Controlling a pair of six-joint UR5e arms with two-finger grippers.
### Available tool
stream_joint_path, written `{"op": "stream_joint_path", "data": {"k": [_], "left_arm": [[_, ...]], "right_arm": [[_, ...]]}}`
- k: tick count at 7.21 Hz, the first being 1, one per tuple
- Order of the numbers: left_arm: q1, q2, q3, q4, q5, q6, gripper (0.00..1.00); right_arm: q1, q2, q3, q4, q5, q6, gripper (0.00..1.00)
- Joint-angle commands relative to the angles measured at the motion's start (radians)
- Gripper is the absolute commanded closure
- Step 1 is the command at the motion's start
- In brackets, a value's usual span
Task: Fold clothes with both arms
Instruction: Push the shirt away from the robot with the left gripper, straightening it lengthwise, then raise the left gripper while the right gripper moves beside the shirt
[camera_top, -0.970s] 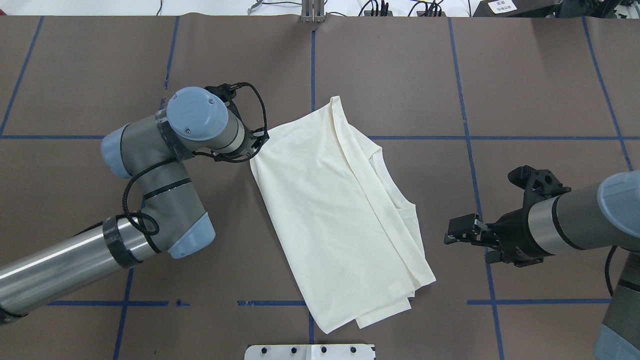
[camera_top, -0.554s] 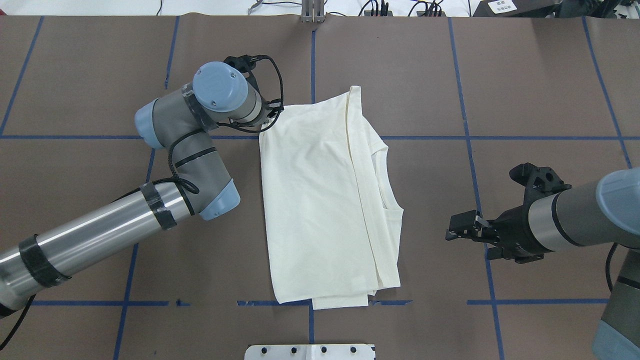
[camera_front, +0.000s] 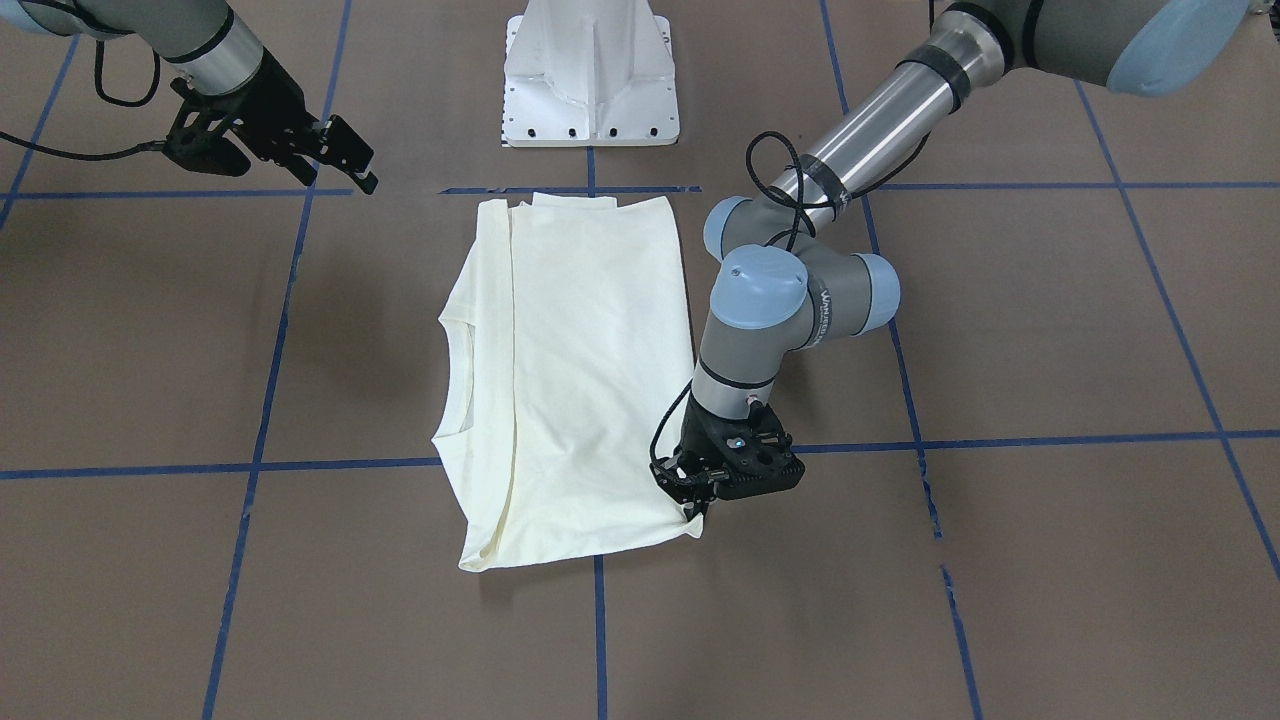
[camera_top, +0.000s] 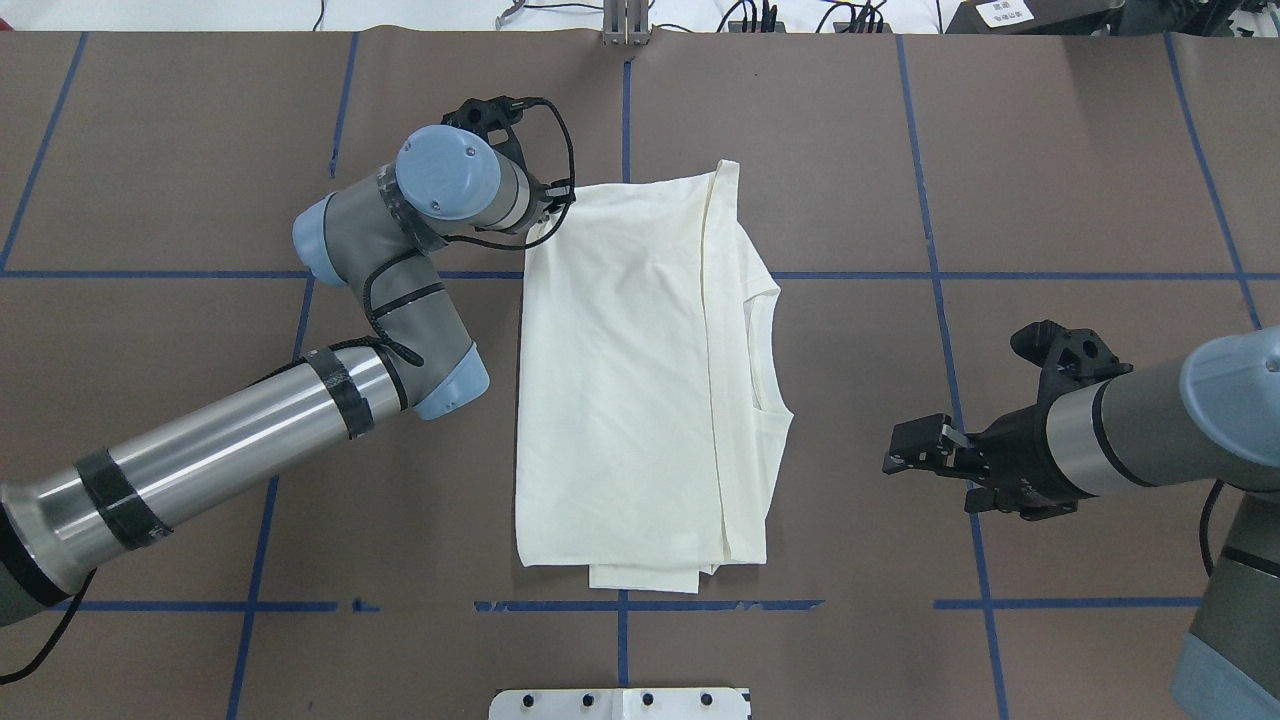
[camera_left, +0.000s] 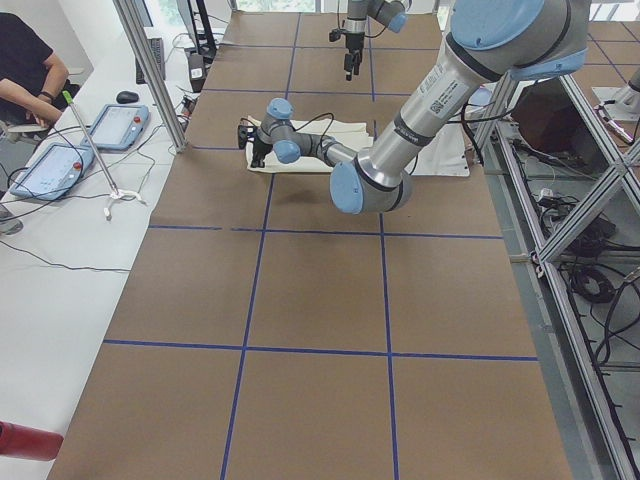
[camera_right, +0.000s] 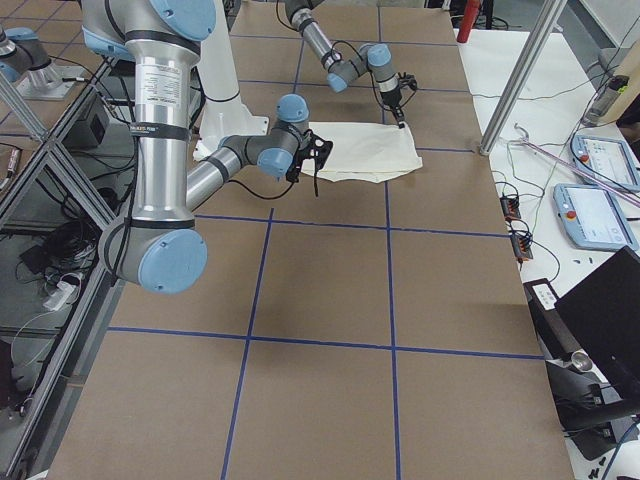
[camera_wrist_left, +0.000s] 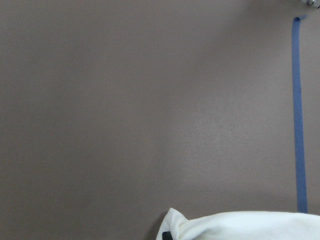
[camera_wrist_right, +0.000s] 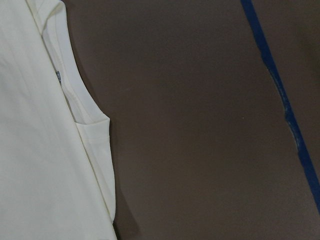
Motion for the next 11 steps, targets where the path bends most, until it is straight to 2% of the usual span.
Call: {"op": "stream_joint_path", "data": {"k": [1,8,9,10,11], "left_arm": [[-0.001,-0.001,0.024,-0.032,0.003,0.004,1.00],[-0.038,-0.001,0.032,-0.032,0.003,0.026,1.00],[-0.052,0.000,0.032,-0.030,0.002,0.026,0.30],[-0.058,0.000,0.030,-0.029,0.002,0.026,0.00],[-0.070,0.000,0.026,-0.023,-0.006,0.032,0.00]], "right_arm": [[-0.001,0.004,-0.006,0.000,-0.001,0.000,0.00],[-0.003,0.050,-0.041,-0.002,-0.004,-0.001,0.00],[-0.003,0.080,-0.053,-0.011,-0.002,-0.001,0.00],[-0.003,0.085,-0.059,-0.011,-0.004,-0.001,0.00],[-0.006,0.083,-0.061,-0.014,-0.005,-0.006,0.00]]}}
